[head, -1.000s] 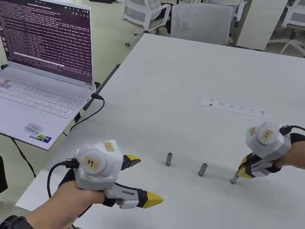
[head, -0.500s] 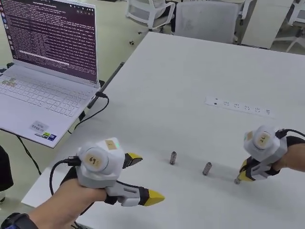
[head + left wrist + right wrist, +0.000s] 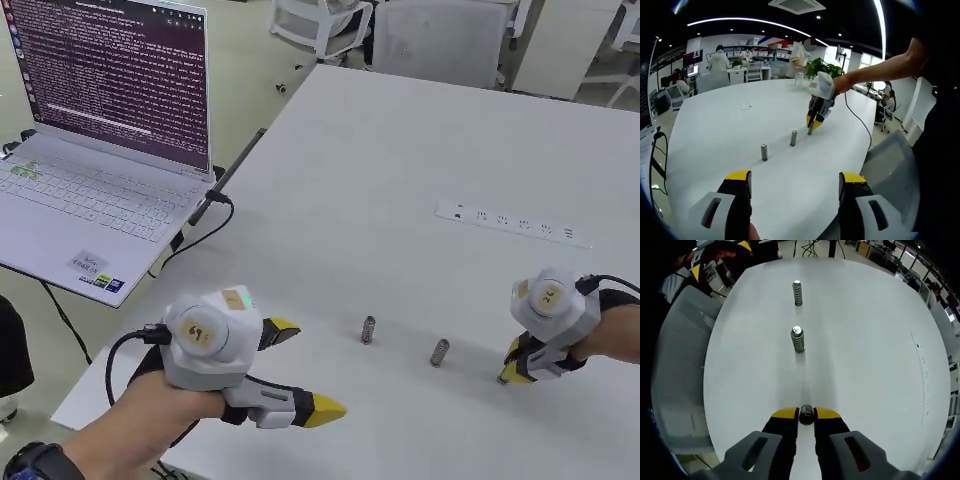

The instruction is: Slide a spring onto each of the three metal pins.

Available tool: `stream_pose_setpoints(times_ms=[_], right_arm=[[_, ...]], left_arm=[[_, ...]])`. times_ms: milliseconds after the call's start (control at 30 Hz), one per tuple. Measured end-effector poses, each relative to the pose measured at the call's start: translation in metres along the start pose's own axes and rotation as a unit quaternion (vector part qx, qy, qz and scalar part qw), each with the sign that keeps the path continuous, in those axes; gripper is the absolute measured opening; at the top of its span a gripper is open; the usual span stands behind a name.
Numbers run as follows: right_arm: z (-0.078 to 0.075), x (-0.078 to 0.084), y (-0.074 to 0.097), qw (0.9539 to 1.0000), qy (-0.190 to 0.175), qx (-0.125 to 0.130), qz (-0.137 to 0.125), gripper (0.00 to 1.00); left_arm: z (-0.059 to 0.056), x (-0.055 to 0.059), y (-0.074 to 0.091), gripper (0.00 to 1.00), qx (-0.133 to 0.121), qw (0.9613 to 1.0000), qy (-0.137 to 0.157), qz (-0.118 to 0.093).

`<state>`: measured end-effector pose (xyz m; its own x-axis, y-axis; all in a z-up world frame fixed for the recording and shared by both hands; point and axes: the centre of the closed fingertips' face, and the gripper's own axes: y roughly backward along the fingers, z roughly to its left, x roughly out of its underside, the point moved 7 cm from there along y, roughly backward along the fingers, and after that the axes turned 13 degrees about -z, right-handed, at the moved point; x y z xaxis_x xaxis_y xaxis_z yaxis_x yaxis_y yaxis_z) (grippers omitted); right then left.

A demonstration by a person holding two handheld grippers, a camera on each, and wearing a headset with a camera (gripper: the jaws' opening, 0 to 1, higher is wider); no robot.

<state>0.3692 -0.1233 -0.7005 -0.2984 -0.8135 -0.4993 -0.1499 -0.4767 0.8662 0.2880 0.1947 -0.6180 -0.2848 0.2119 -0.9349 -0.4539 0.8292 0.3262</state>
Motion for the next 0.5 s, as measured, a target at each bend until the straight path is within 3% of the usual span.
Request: stream_pose_setpoints(times_ms=[500], right_arm=[[0.003,-0.004,0.016,0.9996,-0.015,0.010,-0.023,0.22]], left_arm=[[-0.002,-0.004,-0.005,0.67,0.007,1.0000,-0.003,-0.001]])
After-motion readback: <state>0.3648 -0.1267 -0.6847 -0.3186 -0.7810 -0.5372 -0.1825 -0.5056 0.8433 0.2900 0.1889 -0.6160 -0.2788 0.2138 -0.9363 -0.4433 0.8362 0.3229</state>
